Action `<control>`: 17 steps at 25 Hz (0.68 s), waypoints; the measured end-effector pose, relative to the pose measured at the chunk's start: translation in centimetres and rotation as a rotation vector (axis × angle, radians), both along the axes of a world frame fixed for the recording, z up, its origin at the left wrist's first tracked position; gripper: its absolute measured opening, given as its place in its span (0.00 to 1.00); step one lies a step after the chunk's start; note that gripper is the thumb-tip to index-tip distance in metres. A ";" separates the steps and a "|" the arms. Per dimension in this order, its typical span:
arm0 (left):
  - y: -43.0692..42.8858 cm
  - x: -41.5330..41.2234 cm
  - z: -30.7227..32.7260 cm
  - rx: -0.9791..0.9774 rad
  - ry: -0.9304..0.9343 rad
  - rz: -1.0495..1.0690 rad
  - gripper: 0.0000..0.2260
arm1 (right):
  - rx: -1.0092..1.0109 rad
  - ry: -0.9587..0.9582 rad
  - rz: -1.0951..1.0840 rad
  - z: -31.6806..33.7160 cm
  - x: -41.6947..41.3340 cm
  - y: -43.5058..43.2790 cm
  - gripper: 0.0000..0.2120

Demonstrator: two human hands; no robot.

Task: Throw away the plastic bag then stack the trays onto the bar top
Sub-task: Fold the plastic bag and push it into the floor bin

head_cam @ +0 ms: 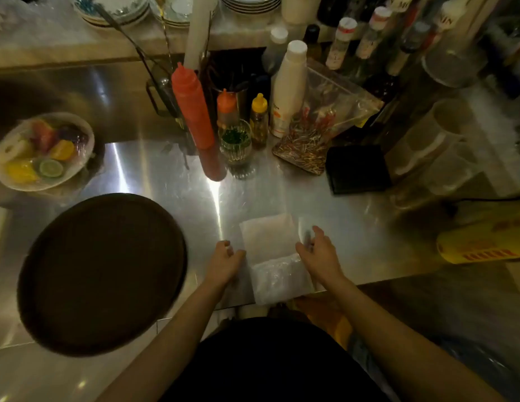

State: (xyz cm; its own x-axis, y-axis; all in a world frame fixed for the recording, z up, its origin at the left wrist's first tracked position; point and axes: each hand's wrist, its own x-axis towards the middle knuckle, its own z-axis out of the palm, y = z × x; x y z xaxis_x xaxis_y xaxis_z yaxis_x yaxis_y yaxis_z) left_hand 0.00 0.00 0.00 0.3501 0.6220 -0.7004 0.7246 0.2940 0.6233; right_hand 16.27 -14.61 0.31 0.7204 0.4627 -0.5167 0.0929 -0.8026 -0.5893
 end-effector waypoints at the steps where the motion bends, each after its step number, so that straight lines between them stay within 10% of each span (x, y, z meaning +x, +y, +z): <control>1: -0.1 0.3 -0.2 -0.039 -0.019 0.039 0.22 | -0.008 0.011 -0.008 -0.2 0.3 0.1 0.27; 10: -0.1 0.9 -1.1 -0.093 0.052 0.037 0.03 | 0.037 0.260 -0.200 -1.3 0.3 0.3 0.12; 17: -0.5 1.2 -0.7 -0.125 0.021 0.097 0.07 | 0.098 0.426 -0.311 -1.3 0.6 0.5 0.09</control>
State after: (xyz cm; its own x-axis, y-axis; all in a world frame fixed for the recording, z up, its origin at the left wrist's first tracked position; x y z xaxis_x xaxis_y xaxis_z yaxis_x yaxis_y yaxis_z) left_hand 1.16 -0.45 -0.72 0.2771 0.5596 -0.7811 0.7016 0.4376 0.5624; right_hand 16.84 -14.07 -1.03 0.5669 0.3215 -0.7584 -0.4041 -0.6938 -0.5961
